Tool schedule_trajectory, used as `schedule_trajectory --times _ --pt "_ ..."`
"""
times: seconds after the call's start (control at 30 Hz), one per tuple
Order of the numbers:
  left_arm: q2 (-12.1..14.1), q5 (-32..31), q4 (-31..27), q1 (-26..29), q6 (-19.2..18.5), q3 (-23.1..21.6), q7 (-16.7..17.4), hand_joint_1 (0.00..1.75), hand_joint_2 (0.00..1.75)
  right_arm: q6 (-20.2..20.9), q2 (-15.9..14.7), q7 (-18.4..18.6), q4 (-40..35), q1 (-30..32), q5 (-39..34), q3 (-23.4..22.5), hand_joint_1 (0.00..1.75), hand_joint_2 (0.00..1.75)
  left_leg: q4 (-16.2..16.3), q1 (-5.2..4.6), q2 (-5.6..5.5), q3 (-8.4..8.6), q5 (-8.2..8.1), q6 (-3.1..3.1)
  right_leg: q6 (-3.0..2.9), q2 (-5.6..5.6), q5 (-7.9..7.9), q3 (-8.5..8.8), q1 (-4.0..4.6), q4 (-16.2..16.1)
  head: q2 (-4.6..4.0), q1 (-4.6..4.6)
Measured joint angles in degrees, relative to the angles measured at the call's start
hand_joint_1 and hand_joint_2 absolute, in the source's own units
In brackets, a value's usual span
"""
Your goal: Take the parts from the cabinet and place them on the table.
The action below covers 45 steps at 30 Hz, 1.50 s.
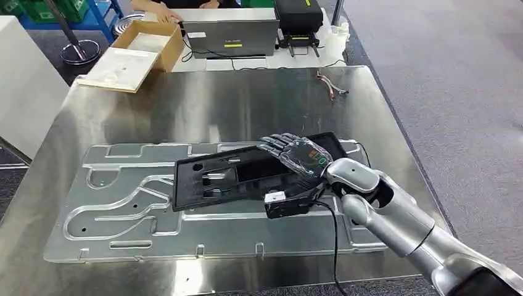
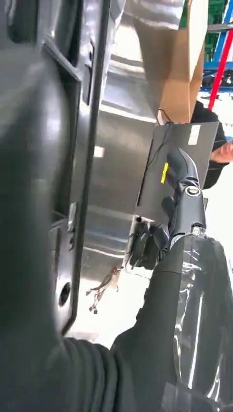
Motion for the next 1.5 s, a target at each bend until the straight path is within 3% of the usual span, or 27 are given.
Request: schedule_trajectory --times 0.07,0.1,0.17,0.23,0.3,0.37,0.4,0.43,0.5,0.53,0.57,0.6,0.63,0.73,0.77,0.8,0.87,0.9,0.93,1.0,1.07,1.13,1.27,1.33,1.4,1.43,1.5 --pt "0.0 0.0 0.0 -0.1 -0.1 0.0 0.0 0.0 0.0 -0.1 0.0 0.0 0.0 -0.2 0.0 0.0 0.0 0.0 0.1 -0.05 -0.05 -0.15 0.32 -0.35 -0.74 0.18 2.71 6.08 0.09 -9.5 0.0 0.0" --pt "-0.1 0.0 0.0 0.0 -0.1 0.0 0.0 0.0 0.0 -0.1 0.0 0.0 0.0 -0.4 0.0 0.0 0.0 0.0 0.3 -0.45 -0.15 -0.43 0.52 -0.63 -0.89 0.24 2.62 7.07 0.55 -11.8 0.0 0.0" --pt "-0.1 0.0 0.0 0.0 -0.1 0.0 -0.1 0.0 0.0 -0.2 0.0 0.0 0.0 -0.5 -0.1 -0.1 0.0 0.0 0.0 -0.24 -0.14 -0.32 1.2 -1.39 -1.05 0.24 3.34 6.53 0.62 -11.7 0.0 -0.02" --pt "-0.1 0.0 0.0 0.1 -0.1 0.0 0.0 0.0 0.0 -0.2 0.0 0.0 0.0 -0.5 -0.1 -0.1 0.0 0.0 -0.4 -0.49 -0.27 -0.5 1.94 -2.23 -1.8 0.15 4.17 6.08 0.29 -12.1 0.0 -0.02" --pt "-0.2 0.0 0.0 0.2 -0.1 0.0 0.0 0.0 0.0 -0.2 0.0 0.0 0.0 -0.7 -0.1 -0.1 0.0 0.0 2.7 -0.16 -0.26 -1.83 -2.5 -2.52 -2.6 -0.18 5.3 5.27 0.03 -12.4 0.0 -0.04" --pt "-0.2 0.0 0.0 0.2 -0.1 0.0 0.0 0.0 0.0 -0.2 -0.2 0.0 0.0 -0.6 -0.1 -0.1 0.0 0.0 11.3 0.13 -0.26 -3.96 -9.19 -2.95 -3.0 -0.32 6.3 3.95 0.16 -12.4 0.0 0.0" --pt "-0.2 0.0 0.0 0.2 -0.1 0.0 0.0 0.0 0.0 -0.2 -0.3 0.0 0.0 -0.6 -0.1 0.0 0.0 0.0 14.8 0.21 -0.25 -4.42 -10.94 -3.16 -3.03 -0.35 6.82 3.21 0.22 -12.3 0.0 -0.04" --pt "-0.1 0.0 0.0 0.2 -0.1 0.0 0.0 0.0 0.0 -0.2 -0.3 0.0 0.0 -0.6 -0.1 0.0 0.0 0.0 16.4 0.24 -0.26 -4.12 -10.85 -3.27 -2.99 -0.35 7.31 2.48 0.23 -12.1 0.0 -0.02" --pt "-0.1 0.0 0.0 0.1 -0.1 0.0 0.0 0.0 0.0 -0.2 -0.3 0.0 0.0 -0.5 -0.1 0.0 0.0 0.0 14.5 0.25 -0.24 -1.53 -7.85 -3.3 -2.82 -0.34 8.05 1.16 0.22 -11.8 0.0 -0.02" --pt "-0.1 0.0 0.0 0.1 -0.1 0.0 0.0 0.0 0.0 -0.2 -0.3 0.0 0.0 -0.5 -0.1 0.0 0.0 0.0 9.5 0.24 -0.23 2.33 -5.18 -3.1 -2.61 -0.33 8.48 0.15 0.22 -11.3 0.0 -0.02" --pt "-0.1 0.0 0.0 0.1 -0.1 0.0 0.0 0.0 0.0 -0.2 -0.3 0.0 0.0 -0.6 -0.1 0.0 0.0 0.0 4.6 0.22 -0.19 5.83 -4.65 -2.82 -2.41 -0.33 8.77 -0.45 0.23 -10.9 0.0 -0.04" --pt "-0.1 0.0 0.0 -0.1 -0.1 0.0 0.0 0.0 0.0 -0.3 -0.3 0.0 0.0 -0.6 -0.1 0.0 0.0 0.0 1.1 0.11 -0.12 7.7 -7.03 -2.52 -2.11 -0.36 9.07 -0.88 0.34 -10.8 0.0 -0.04" --pt "-0.1 0.0 0.0 -0.2 -0.1 0.0 -0.1 0.0 0.0 -0.3 -0.3 0.0 0.0 -0.6 -0.1 0.0 0.0 0.0 -1.0 -0.18 -0.27 8.76 -7.17 -2.34 -1.76 -0.42 9.44 -1.02 0.45 -10.7 0.0 -0.02" --pt "-0.1 -0.1 0.0 0.0 -0.1 0.0 0.0 0.0 0.0 -0.7 -0.3 0.1 0.0 -0.4 -0.2 0.0 0.0 0.0 -1.0 -0.42 -0.24 7.68 -6.01 -1.42 -0.67 -0.42 11.02 -0.98 0.52 -11.3 0.0 -0.02" --pt "-0.2 -0.1 0.0 0.0 -0.1 0.0 0.0 0.0 0.0 -1.0 -0.2 0.1 0.0 -0.2 -0.3 -0.1 0.0 0.0 -1.5 0.32 0.18 7.46 -5.06 -0.9 -0.37 -0.11 10.47 -1.33 0.29 -11.0 0.0 -0.02" --pt "-0.2 -0.1 0.0 -0.1 -0.1 0.0 0.0 0.0 0.0 -1.1 -0.2 0.2 0.0 0.0 -0.3 -0.3 0.0 0.0 -1.5 0.25 0.47 7.0 -4.44 -0.45 -0.09 0.01 8.09 -2.05 0.32 -9.9 0.0 0.0" --pt "-0.2 -0.2 0.0 0.0 -0.1 -0.1 0.0 0.0 0.0 -1.3 -0.1 0.2 0.0 0.4 -0.5 -1.0 0.0 0.0 -1.5 0.22 0.52 5.31 -3.14 0.14 0.29 -0.05 0.63 -4.26 0.17 -2.5 0.0 -0.02" --pt "-0.2 -0.2 0.0 0.0 -0.2 -0.1 0.0 0.0 0.0 -1.4 -0.1 0.2 0.0 0.6 -0.5 -1.1 0.0 0.0 -1.5 0.17 0.57 4.43 -2.48 0.11 0.52 -0.06 -1.88 -5.29 0.09 2.1 0.0 -0.02" --pt "-0.2 -0.3 -0.1 0.1 -0.2 -0.1 0.1 0.0 0.0 -1.5 -0.1 0.3 0.0 1.0 -0.5 -1.2 0.0 0.0 -1.3 0.18 0.6 3.53 -1.89 0.05 0.69 -0.06 -2.31 -5.69 0.0 5.2 0.0 -0.02" --pt "-0.3 -0.5 -0.1 0.1 -0.4 -0.1 0.1 0.0 0.0 -1.8 -0.1 0.3 0.0 1.7 -0.5 -1.5 0.0 0.0 -1.1 0.22 0.67 1.9 -0.85 -0.2 0.93 -0.09 1.09 -3.41 -0.32 4.8 0.0 -0.02" --pt "-0.5 -0.5 -0.1 0.1 -0.4 -0.1 0.1 0.0 0.0 -2.5 -0.1 0.4 -0.2 2.1 -0.6 -1.9 0.0 0.0 -0.7 0.26 0.66 0.56 -0.03 -0.65 0.91 -0.07 4.1 2.52 -0.6 -2.7 0.0 -0.02" --pt "-0.5 -0.5 -0.2 0.1 -0.4 -0.1 0.1 0.0 0.0 -3.5 -0.1 0.5 -1.2 2.8 -0.6 -2.9 0.0 0.0 0.3 -0.03 0.52 -0.42 0.48 -1.33 0.31 0.24 1.76 8.62 -0.26 -11.8 0.0 -0.04" --pt "-0.7 -0.5 -0.6 0.2 -0.4 -0.1 0.1 0.0 0.0 -4.7 -0.1 0.8 -2.1 5.2 -0.5 -4.0 0.0 0.0 -0.1 0.19 0.39 -0.92 1.99 -2.91 -1.71 -0.2 3.04 7.19 -0.18 -11.9 0.0 -0.02" --pt "-0.8 -0.7 -0.7 0.4 -0.5 -0.1 0.3 0.0 0.0 -5.0 -0.2 0.8 -2.9 6.4 -0.4 -4.4 0.0 0.0 3.9 0.5 0.36 -2.54 -4.06 -3.09 -2.64 -0.32 4.31 5.86 -0.13 -11.9 0.0 -0.02" --pt "-0.9 -0.7 -1.0 0.4 -0.5 -0.1 0.3 0.0 0.0 -5.1 -0.3 0.7 -3.5 7.3 -0.1 -4.8 0.0 0.0 12.2 0.51 0.35 -4.39 -10.52 -3.2 -2.97 -0.39 5.6 4.23 0.16 -11.9 0.0 -0.02" --pt "-0.9 -0.7 -1.0 0.3 -0.5 -0.1 0.3 0.0 0.0 -5.1 -0.3 0.6 -3.8 7.8 0.1 -4.8 0.0 0.0 15.8 0.51 0.35 -4.71 -11.65 -3.18 -3.07 -0.38 6.32 3.27 0.37 -11.8 0.0 -0.02" --pt "-0.9 -0.7 -1.2 0.1 -0.5 -0.1 0.3 0.0 0.0 -5.1 -0.3 0.3 -4.2 8.8 0.2 -4.8 0.0 0.0 17.2 0.42 0.3 -2.96 -8.66 -2.77 -3.08 -0.39 7.61 1.33 0.74 -11.5 0.0 -0.02"
